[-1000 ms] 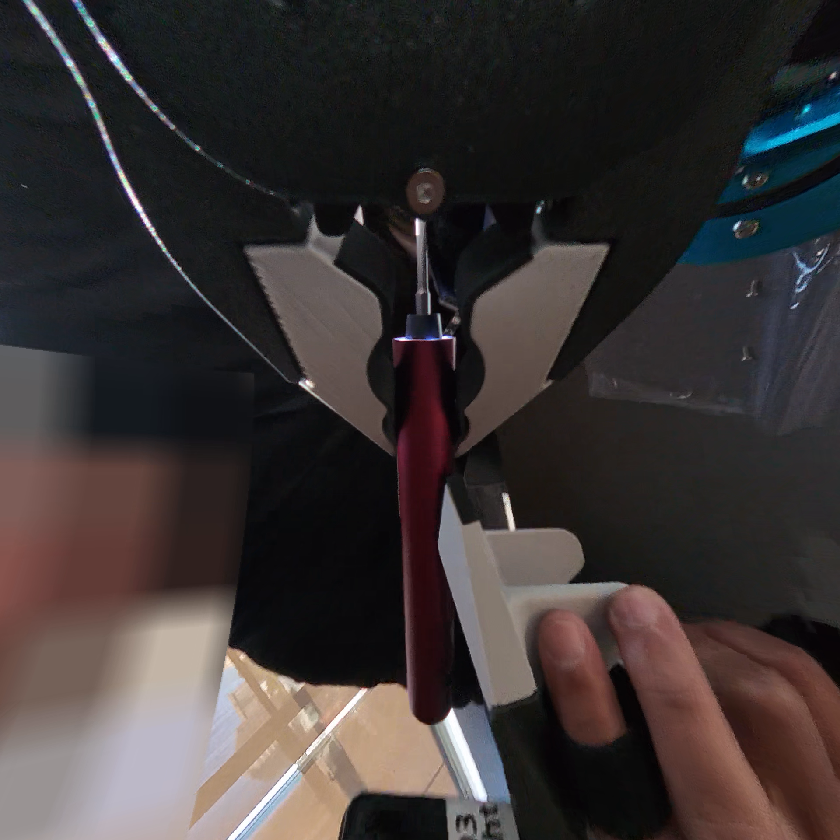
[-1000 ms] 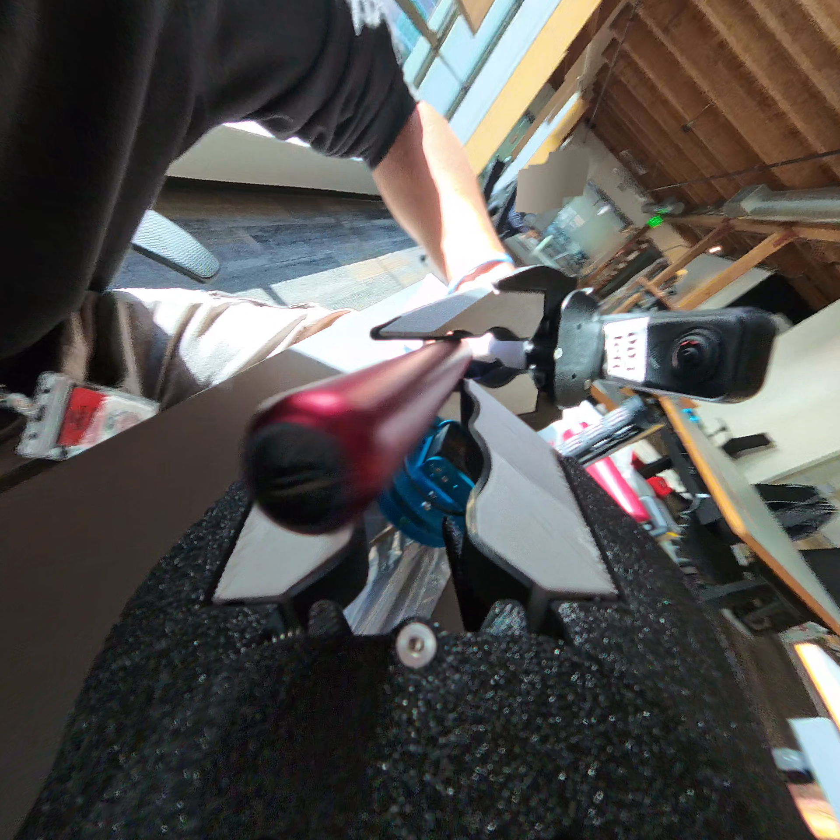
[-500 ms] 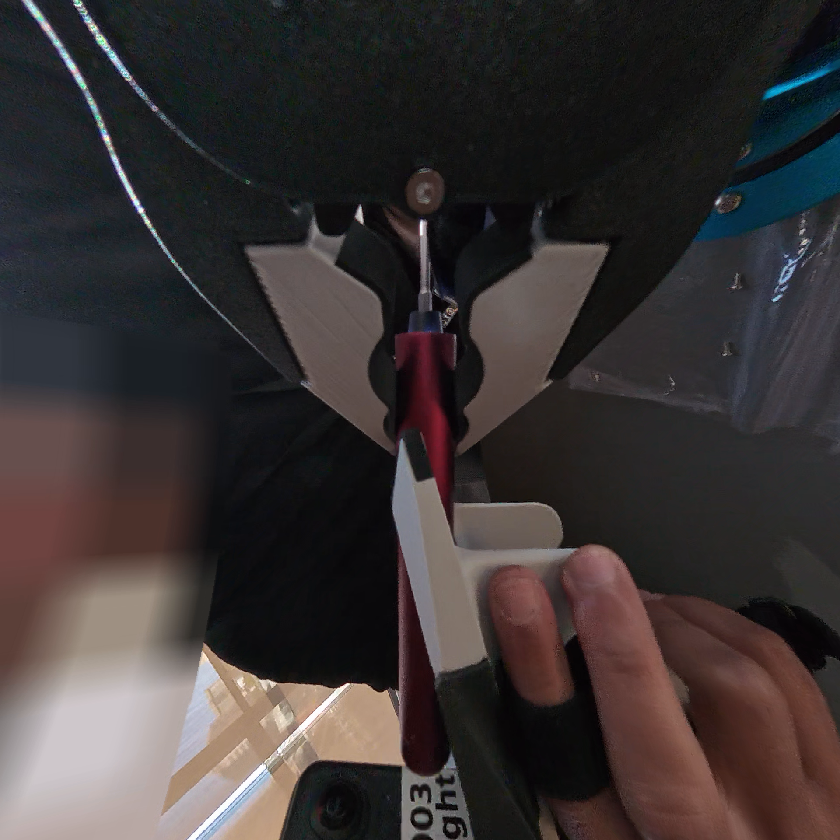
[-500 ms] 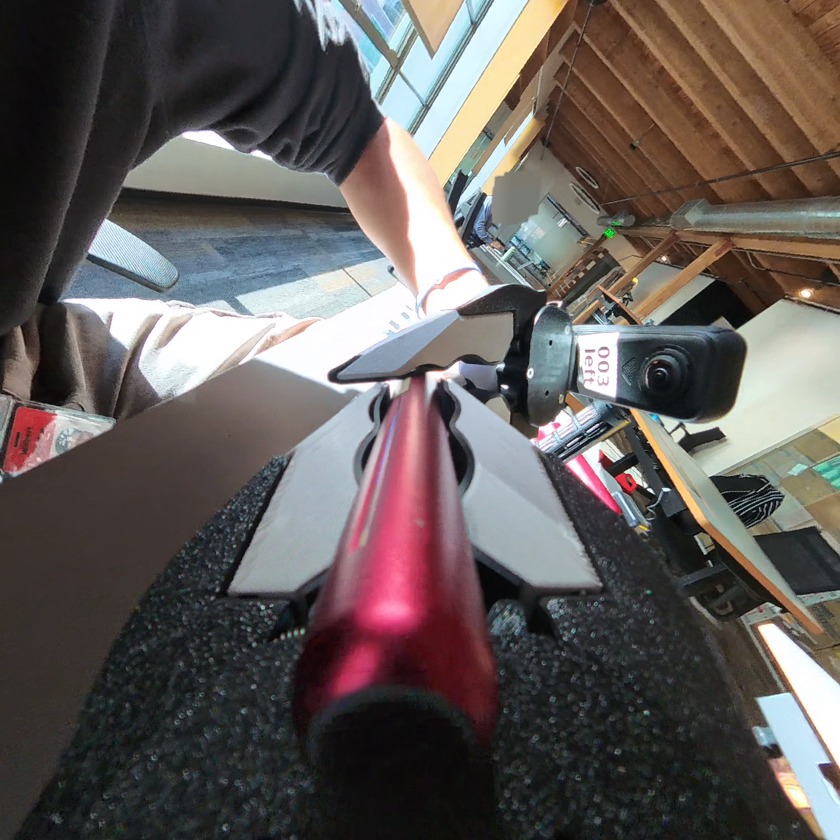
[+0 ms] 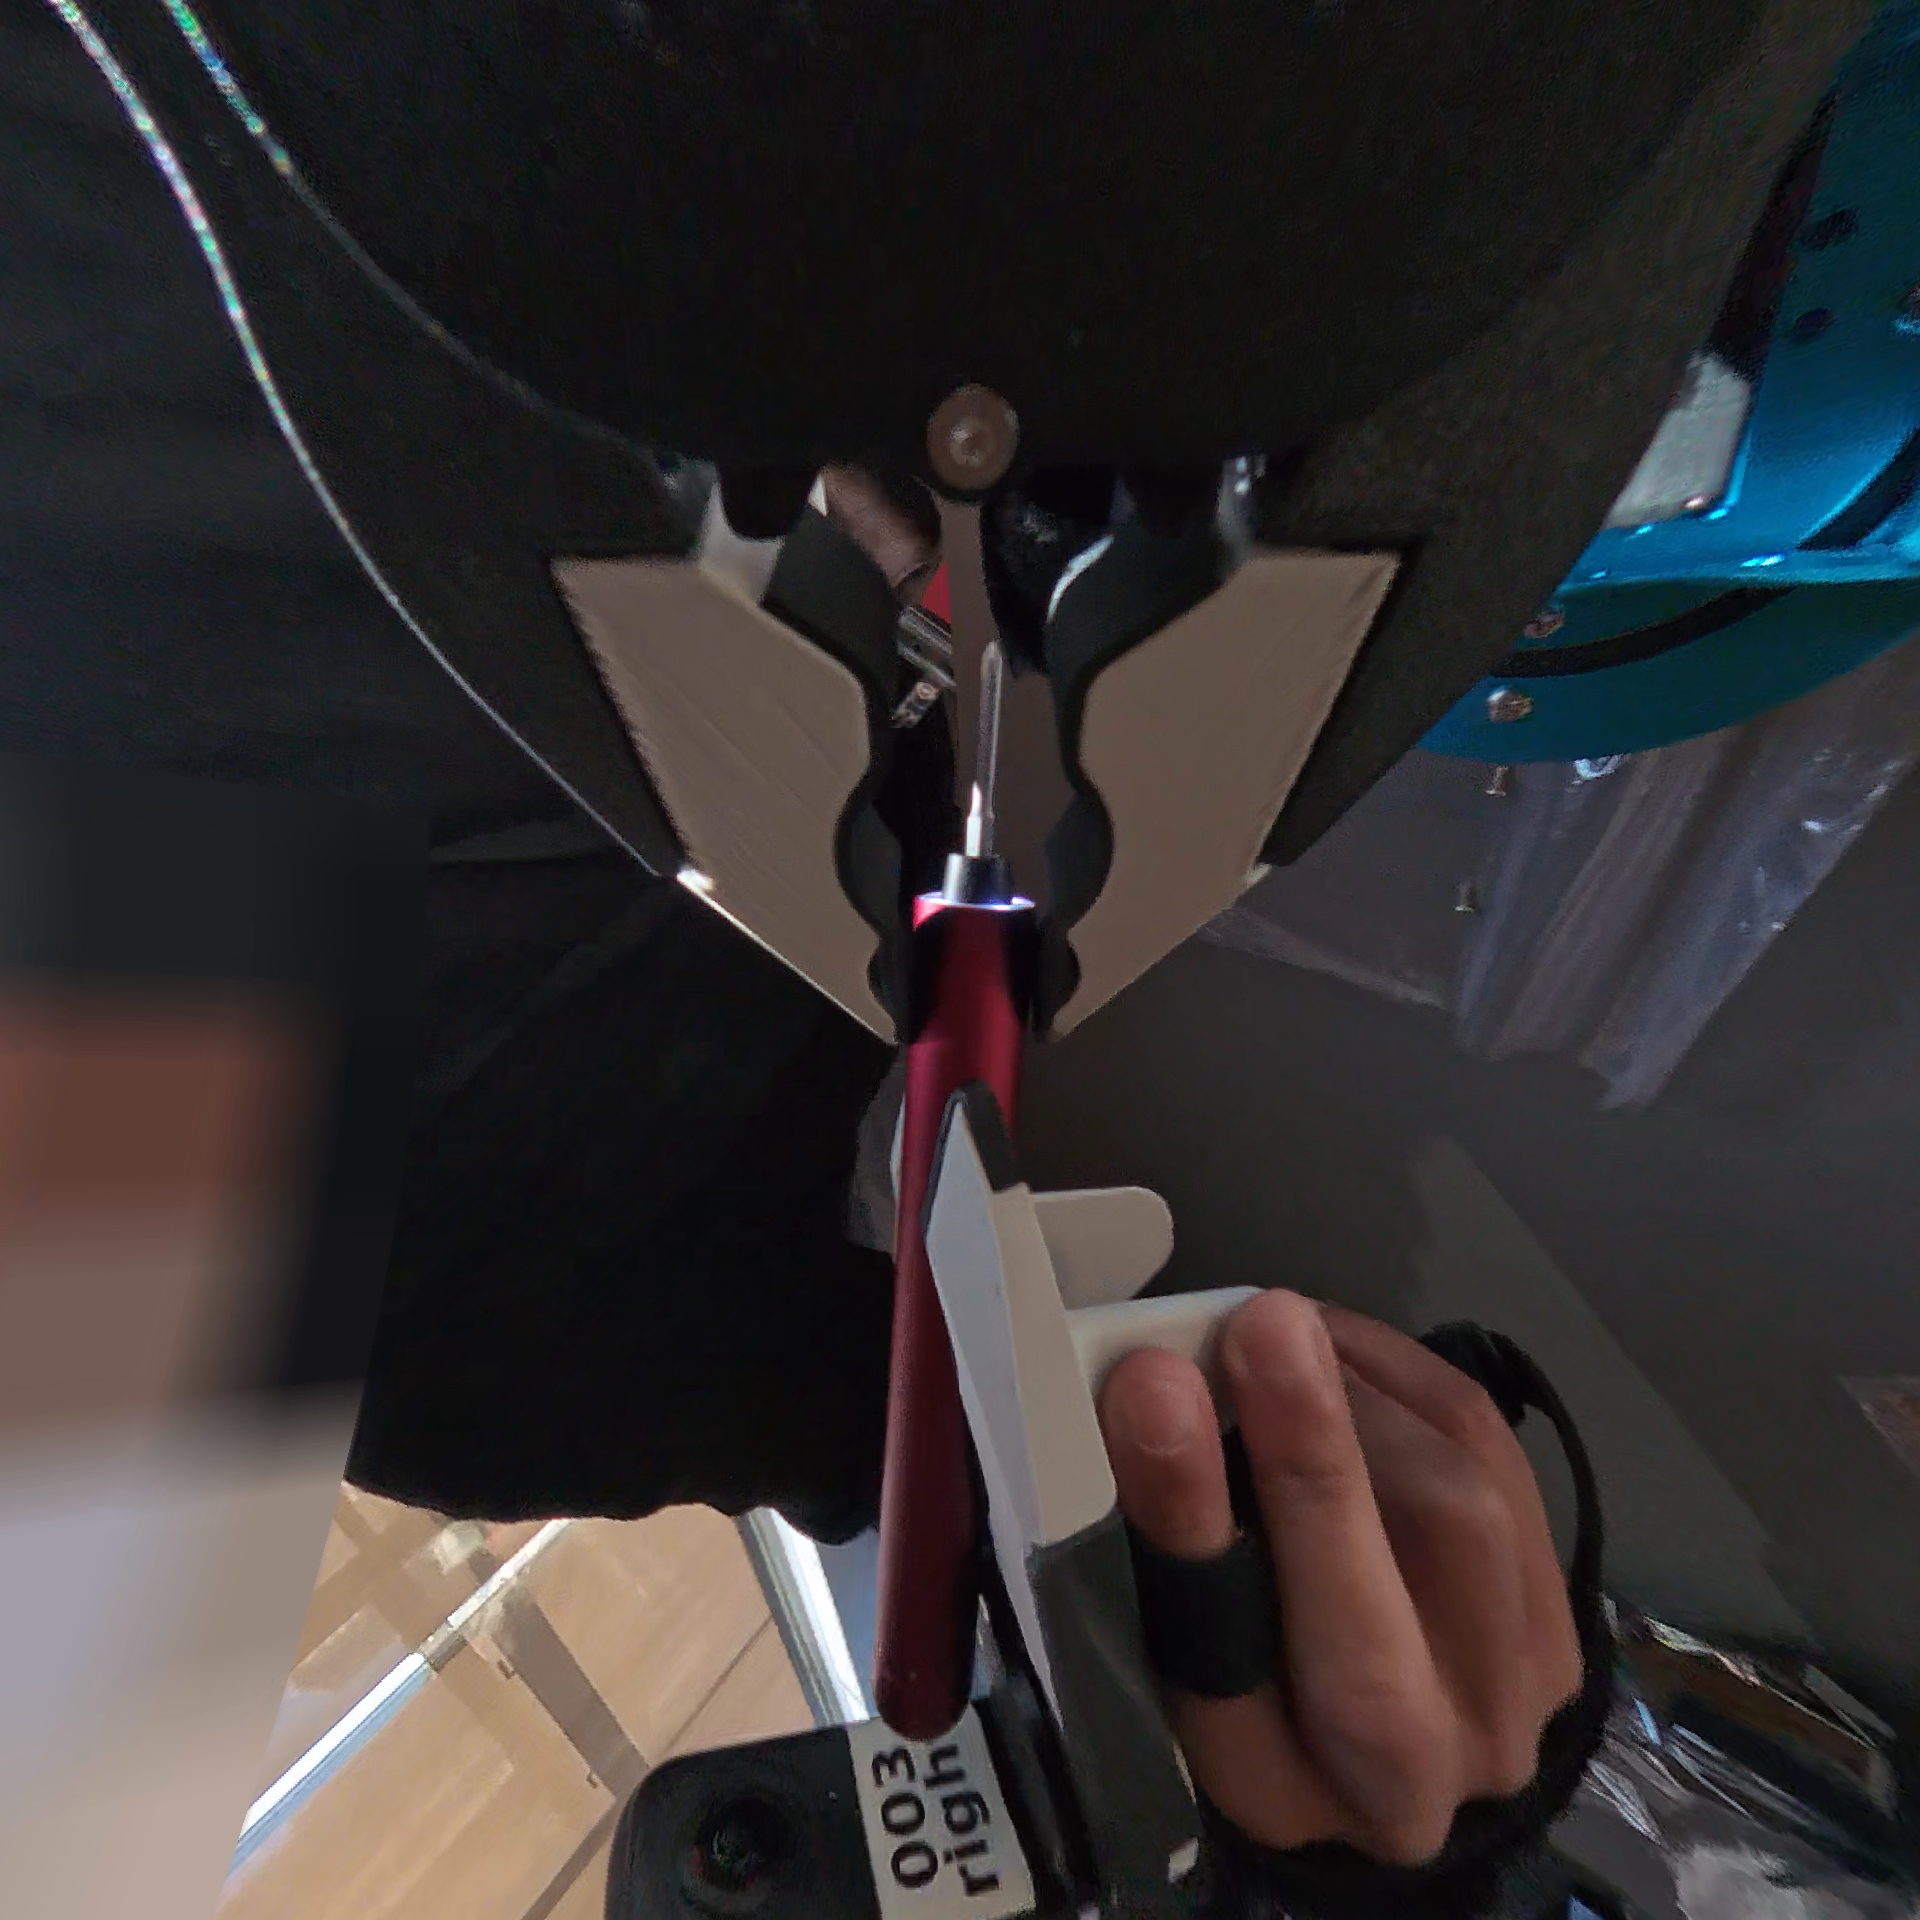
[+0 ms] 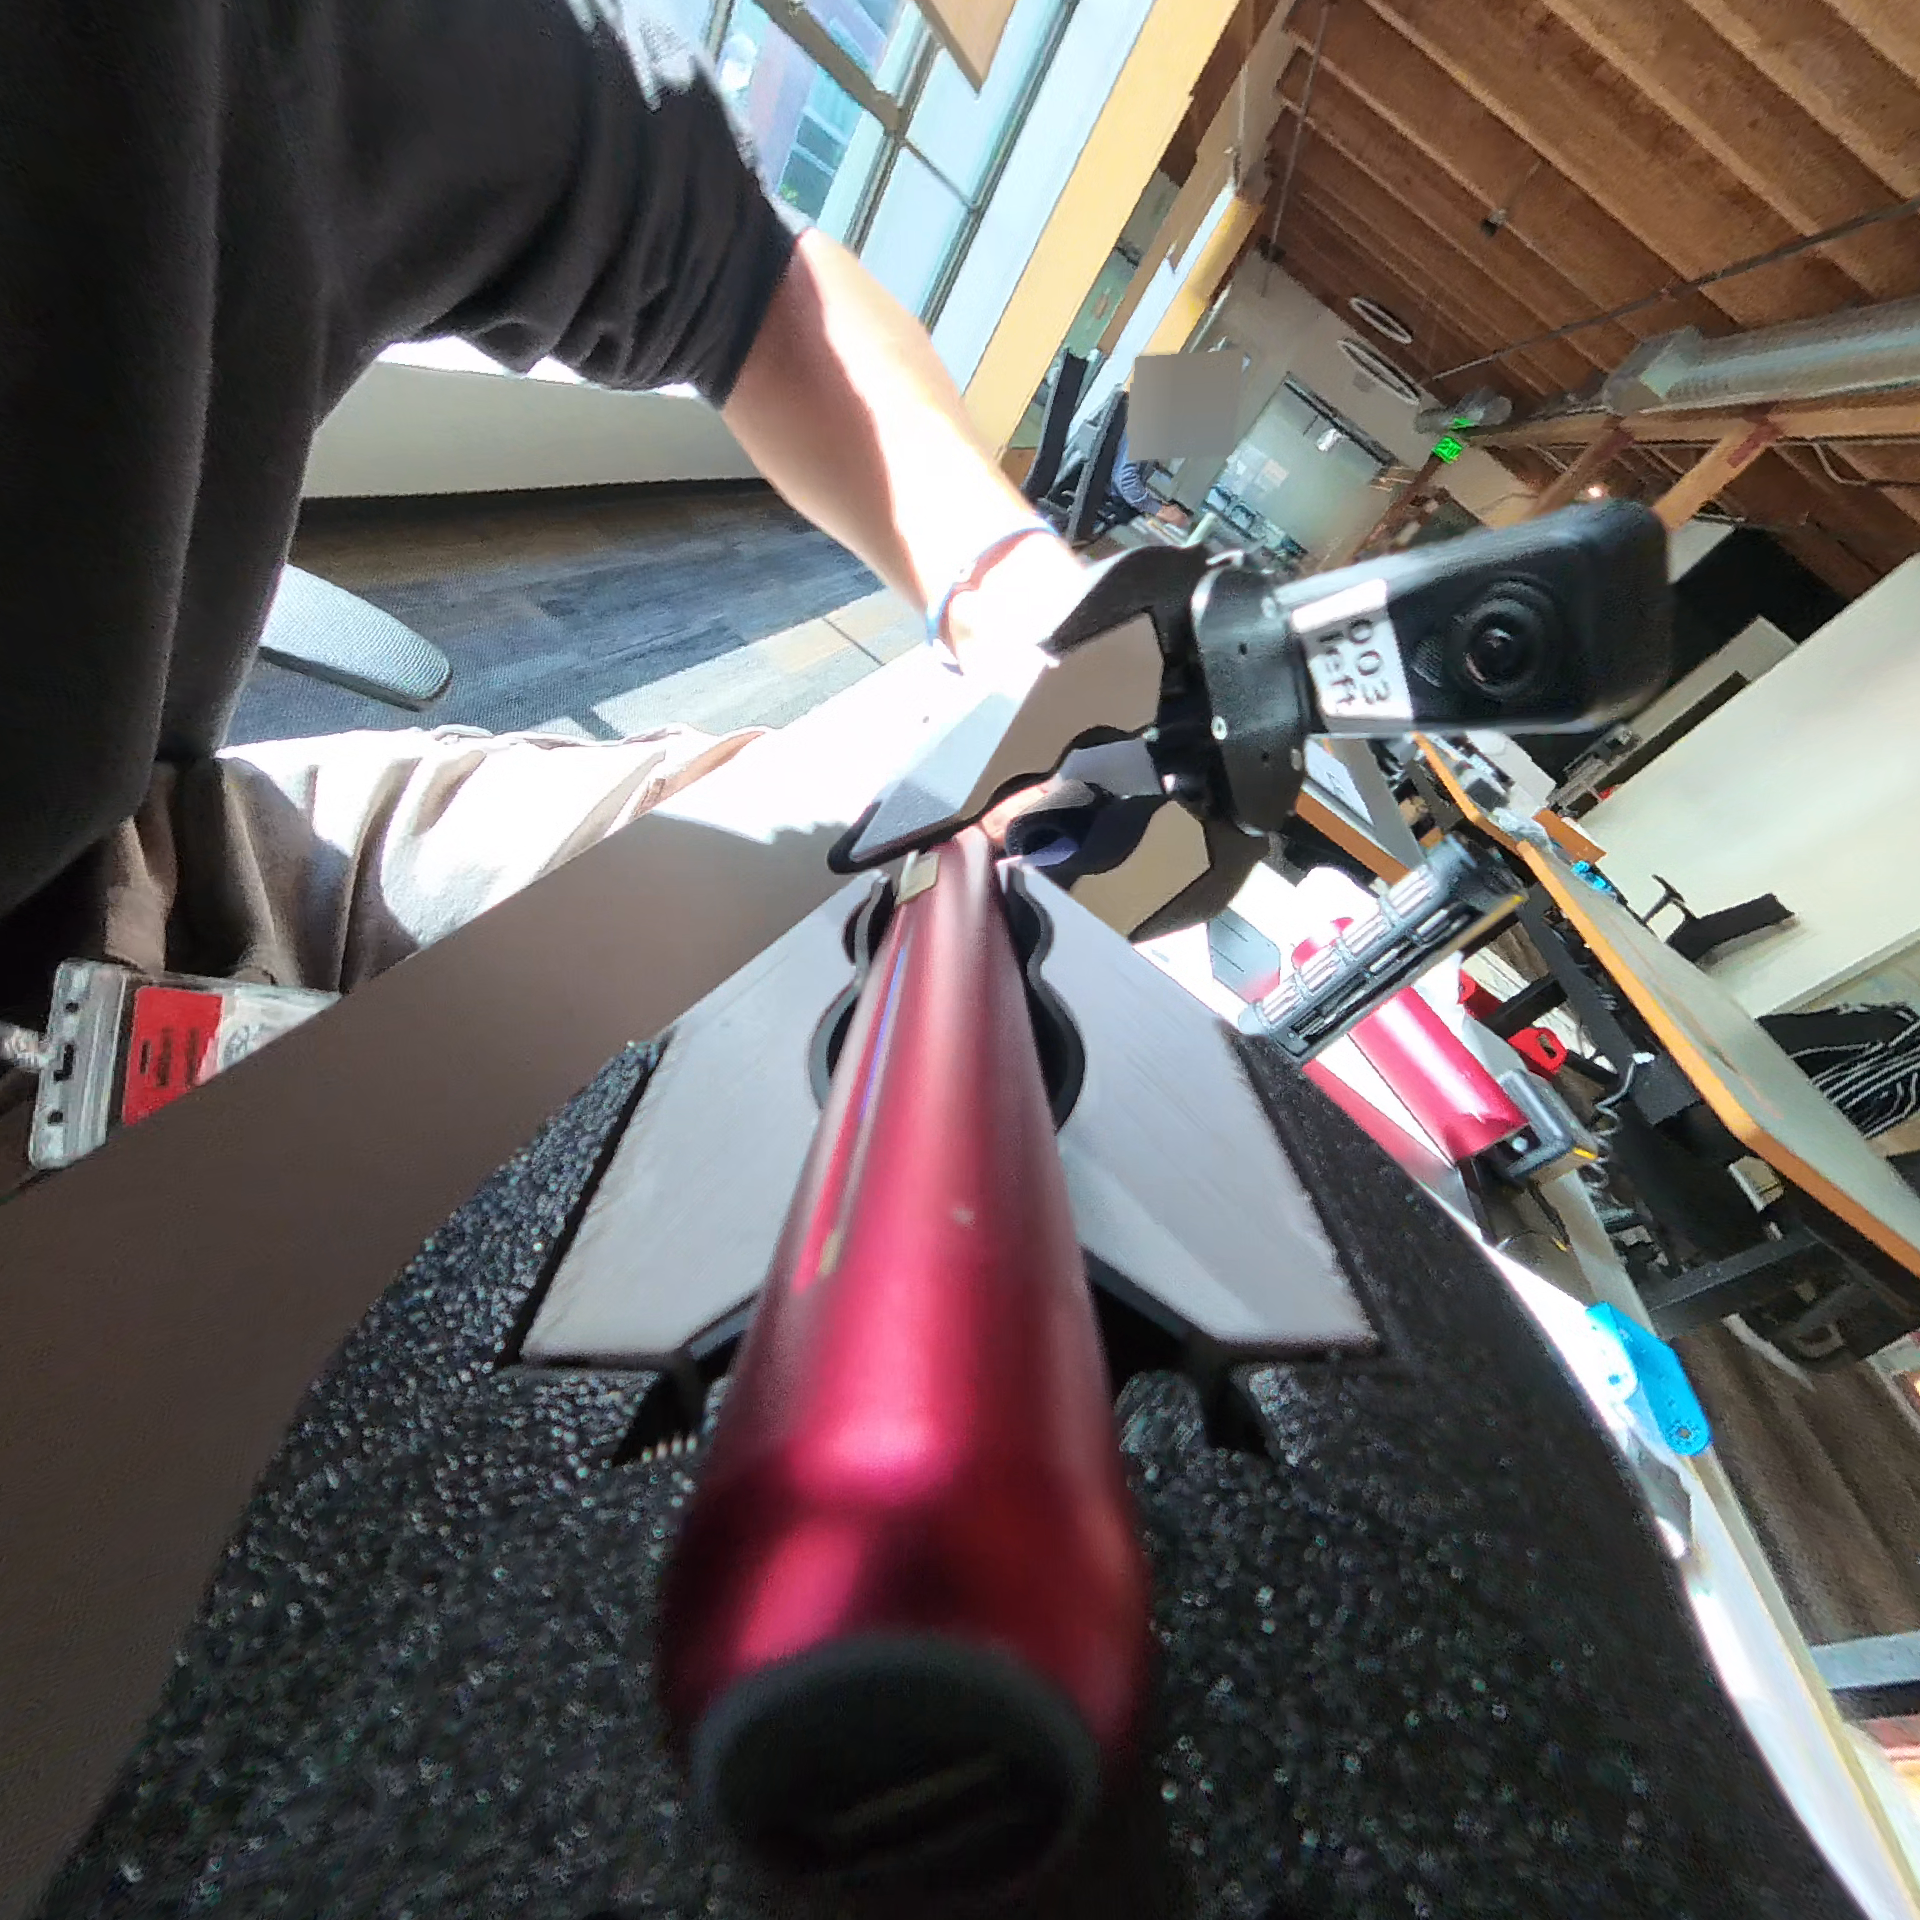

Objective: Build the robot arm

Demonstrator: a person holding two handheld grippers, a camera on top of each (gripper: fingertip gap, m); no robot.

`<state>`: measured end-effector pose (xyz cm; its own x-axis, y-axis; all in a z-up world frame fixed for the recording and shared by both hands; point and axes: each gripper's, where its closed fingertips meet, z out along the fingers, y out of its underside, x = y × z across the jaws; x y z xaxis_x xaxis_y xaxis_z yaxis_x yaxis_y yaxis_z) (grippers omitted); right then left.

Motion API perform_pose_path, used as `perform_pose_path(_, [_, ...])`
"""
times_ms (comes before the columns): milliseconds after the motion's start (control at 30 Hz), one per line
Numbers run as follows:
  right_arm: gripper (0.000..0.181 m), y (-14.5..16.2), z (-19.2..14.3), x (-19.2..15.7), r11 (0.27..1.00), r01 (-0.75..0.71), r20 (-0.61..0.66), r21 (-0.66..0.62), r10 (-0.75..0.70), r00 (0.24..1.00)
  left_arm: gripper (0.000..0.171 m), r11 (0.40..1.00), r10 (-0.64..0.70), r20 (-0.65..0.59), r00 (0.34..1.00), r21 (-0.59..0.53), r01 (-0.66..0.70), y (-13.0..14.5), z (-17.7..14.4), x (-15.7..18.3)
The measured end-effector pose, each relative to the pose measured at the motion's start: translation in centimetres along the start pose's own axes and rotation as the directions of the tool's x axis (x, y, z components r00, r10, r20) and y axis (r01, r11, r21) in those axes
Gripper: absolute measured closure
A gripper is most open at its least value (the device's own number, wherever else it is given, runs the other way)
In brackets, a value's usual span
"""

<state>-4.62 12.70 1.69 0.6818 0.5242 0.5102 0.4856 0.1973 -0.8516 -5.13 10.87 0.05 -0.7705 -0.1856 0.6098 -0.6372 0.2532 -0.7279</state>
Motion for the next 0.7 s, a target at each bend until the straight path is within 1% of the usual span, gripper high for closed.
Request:
perform_pose_path(67, [0.160, -0.4, 0.3, -0.7, 0.997, 0.082, -0.002, -0.006, -0.082, 0.997, 0.153, 0.999, -0.054, -0.081, 0.995, -0.013, 0.053, 0.3, 0.3, 0.9])
perform_pose_path(100, [0.160, -0.5, 0.4, -0.8, 0.995, 0.094, -0.001, -0.016, -0.094, 0.996, 0.153, 0.997, -0.072, -0.102, 0.992, -0.015, 0.071, 0.2, 0.3, 1.2])
perform_pose_path(167, [0.159, -0.6, 0.4, -0.9, 0.987, 0.157, -0.013, -0.027, -0.157, 0.987, 0.153, 0.995, -0.101, -0.125, 0.987, -0.030, 0.098, 0.2, 0.4, 1.5])
perform_pose_path(200, [0.162, -0.7, 0.3, -1.0, 0.988, 0.152, -0.013, -0.031, -0.153, 0.988, 0.152, 0.994, -0.105, -0.120, 0.987, -0.045, 0.100, 0.3, 0.5, 1.5])
perform_pose_path(233, [0.160, -0.5, 0.3, -0.9, 0.991, 0.126, -0.017, -0.039, -0.126, 0.992, 0.151, 0.994, -0.098, -0.082, 0.992, -0.057, 0.094, 0.4, 0.4, 1.0])
perform_pose_path(267, [0.160, 0.2, 0.2, -0.4, 0.991, 0.122, -0.048, -0.050, -0.124, 0.991, 0.149, 0.995, -0.080, 0.001, 0.997, -0.054, 0.080, 0.3, 0.0, 0.0])
perform_pose_path(300, [0.159, 1.1, 0.1, 0.2, 0.992, 0.105, -0.079, -0.066, -0.110, 0.991, 0.147, 0.997, -0.054, 0.107, 0.993, -0.042, 0.058, 0.1, -0.9, -1.4])
perform_pose_path(333, [0.161, 2.0, -0.3, 0.5, 0.996, 0.054, -0.080, -0.065, -0.059, 0.995, 0.144, 0.999, -0.024, 0.221, 0.975, -0.018, 0.029, -0.2, -2.3, -2.7])
perform_pose_path(367, [0.162, 3.0, -0.7, 0.8, 0.998, -0.008, -0.083, -0.054, 0.004, 0.997, 0.134, 1.000, 0.008, 0.356, 0.934, 0.012, -0.013, -0.5, -4.0, -4.0])
perform_pose_path(400, [0.162, 4.3, -1.2, 1.4, 0.998, -0.048, -0.109, -0.052, 0.042, 0.993, 0.124, 0.997, 0.026, 0.487, 0.873, 0.047, -0.055, -0.7, -6.0, -5.0])
perform_pose_path(467, [0.161, 7.2, -1.6, 2.1, 0.992, -0.086, -0.152, -0.089, 0.072, 0.986, 0.120, 0.988, 0.018, 0.695, 0.719, 0.099, -0.120, -0.4, -9.4, -6.1])
perform_pose_path(500, [0.161, 8.0, -1.5, 2.3, 0.992, -0.089, -0.170, -0.089, 0.073, 0.983, 0.116, 0.981, 0.008, 0.768, 0.640, 0.119, -0.155, 0.1, -10.7, -6.3])
perform_pose_path(533, [0.161, 8.4, -1.2, 2.3, 0.993, -0.094, -0.176, -0.077, 0.080, 0.981, 0.103, 0.976, -0.005, 0.821, 0.572, 0.128, -0.176, 0.8, -11.4, -6.5])
perform_pose_path(567, [0.162, 8.7, -0.8, 2.5, 0.994, -0.079, -0.194, -0.069, 0.064, 0.979, 0.091, 0.971, -0.030, 0.855, 0.517, 0.148, -0.187, 1.5, -11.8, -6.5])
perform_pose_path(600, [0.162, 8.8, -0.6, 2.5, 0.996, -0.047, -0.200, -0.070, 0.032, 0.979, 0.089, 0.962, -0.077, 0.871, 0.485, 0.193, -0.195, 2.1, -11.8, -6.5])
perform_pose_path(633, [0.162, 8.7, -0.6, 2.3, 0.998, -0.017, -0.198, -0.062, 0.004, 0.980, 0.083, 0.944, -0.138, 0.868, 0.476, 0.261, -0.201, 2.4, -11.6, -6.5])
perform_pose_path(700, [0.162, 8.3, -0.9, 1.8, 1.000, -0.015, -0.183, -0.016, 0.011, 0.983, 0.080, 0.897, -0.253, 0.837, 0.486, 0.391, -0.206, 2.9, -10.5, -6.7])
